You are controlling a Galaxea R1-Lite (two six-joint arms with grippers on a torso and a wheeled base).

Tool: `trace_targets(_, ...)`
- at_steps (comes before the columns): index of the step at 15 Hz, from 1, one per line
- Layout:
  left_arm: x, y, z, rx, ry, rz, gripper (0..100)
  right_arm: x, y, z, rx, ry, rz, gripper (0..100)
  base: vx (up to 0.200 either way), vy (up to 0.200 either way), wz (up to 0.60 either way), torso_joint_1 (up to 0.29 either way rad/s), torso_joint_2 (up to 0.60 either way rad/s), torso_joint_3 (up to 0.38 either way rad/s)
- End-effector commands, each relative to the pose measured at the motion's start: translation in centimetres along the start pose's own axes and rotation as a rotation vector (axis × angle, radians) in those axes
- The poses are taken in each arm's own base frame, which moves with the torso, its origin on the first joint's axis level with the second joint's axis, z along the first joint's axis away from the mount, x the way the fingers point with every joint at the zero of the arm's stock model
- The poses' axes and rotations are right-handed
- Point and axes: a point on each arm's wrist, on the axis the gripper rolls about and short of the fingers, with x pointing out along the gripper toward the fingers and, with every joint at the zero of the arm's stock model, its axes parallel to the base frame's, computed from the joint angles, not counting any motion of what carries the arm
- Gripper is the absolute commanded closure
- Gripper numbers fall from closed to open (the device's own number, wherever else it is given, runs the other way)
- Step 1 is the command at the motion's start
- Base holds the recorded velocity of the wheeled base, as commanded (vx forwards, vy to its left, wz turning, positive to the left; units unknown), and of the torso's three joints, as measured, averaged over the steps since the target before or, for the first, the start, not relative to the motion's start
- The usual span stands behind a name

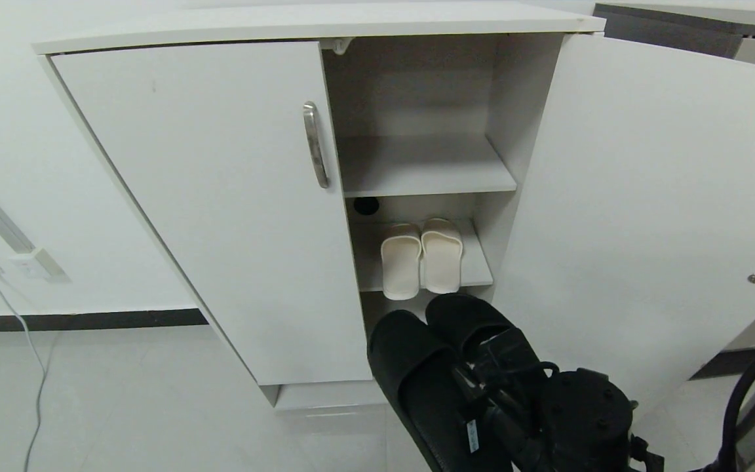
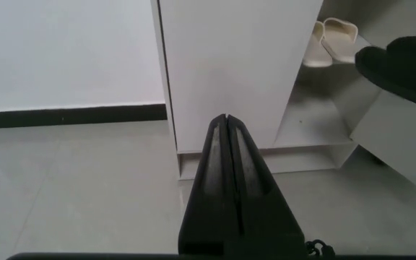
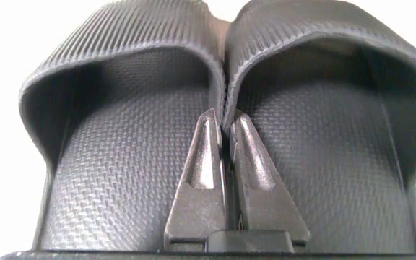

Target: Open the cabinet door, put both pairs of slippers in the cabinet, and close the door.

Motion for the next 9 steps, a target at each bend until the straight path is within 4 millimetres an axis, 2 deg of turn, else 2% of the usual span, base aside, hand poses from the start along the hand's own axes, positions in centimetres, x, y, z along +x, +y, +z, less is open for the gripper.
trace_targets(1,0.0,0.0,0.0,0.002,0.002,0.004,100,0.7,1.0,0.0,0.000,-0.002,-0.011,100,0.000,0.000,0.00,0.000,0.00,0.000)
trace_targets(4,0.0,0.0,0.0,0.004,0.002,0.004,100,2.6,2.1,0.6,0.032,0.011,-0.108,100,0.000,0.000,0.00,0.000,0.00,0.000)
trace_targets(9,0.0,0.0,0.0,0.005,0.002,0.001,100,5.1,2.2,2.9,0.120,0.096,-0.287,100,0.000,0.000,0.00,0.000,0.00,0.000)
